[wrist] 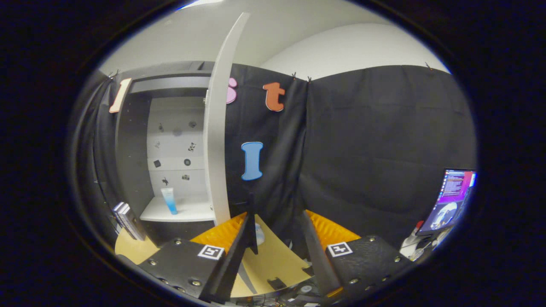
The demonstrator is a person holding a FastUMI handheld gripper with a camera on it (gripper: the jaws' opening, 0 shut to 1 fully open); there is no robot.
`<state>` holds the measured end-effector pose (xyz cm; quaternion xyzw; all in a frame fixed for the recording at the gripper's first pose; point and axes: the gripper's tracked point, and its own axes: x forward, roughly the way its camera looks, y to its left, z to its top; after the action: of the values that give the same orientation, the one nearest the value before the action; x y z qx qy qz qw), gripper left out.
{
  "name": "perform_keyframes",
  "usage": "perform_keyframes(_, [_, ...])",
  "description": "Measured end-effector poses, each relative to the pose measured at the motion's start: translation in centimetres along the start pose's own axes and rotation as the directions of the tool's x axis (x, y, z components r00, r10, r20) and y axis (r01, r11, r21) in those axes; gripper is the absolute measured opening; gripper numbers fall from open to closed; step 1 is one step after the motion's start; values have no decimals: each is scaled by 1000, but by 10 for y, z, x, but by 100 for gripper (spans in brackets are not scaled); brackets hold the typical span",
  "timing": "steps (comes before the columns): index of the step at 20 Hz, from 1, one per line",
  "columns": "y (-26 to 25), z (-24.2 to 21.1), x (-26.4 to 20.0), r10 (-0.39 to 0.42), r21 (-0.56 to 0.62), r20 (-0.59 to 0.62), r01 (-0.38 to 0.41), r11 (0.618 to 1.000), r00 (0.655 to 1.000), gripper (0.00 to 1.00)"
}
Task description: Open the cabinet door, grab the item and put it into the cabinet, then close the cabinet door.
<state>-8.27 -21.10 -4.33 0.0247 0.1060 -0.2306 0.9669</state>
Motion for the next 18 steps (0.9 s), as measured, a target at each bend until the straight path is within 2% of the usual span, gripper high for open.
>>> perform_keyframes(3, [14, 0, -3, 57, -6, -2, -57, 998, 998, 73])
perform_keyframes(7, [44, -3, -12, 191, 0, -13, -191, 982, 982, 73])
perform_keyframes(11, [85, -4, -17, 316, 11, -19, -316, 949, 948, 73])
perform_keyframes(14, [113, -5, -20, 427, 33, -27, -427, 904, 904, 73])
perform_keyframes(18, [146, -15, -4, 469, 7, -59, -469, 883, 882, 73])
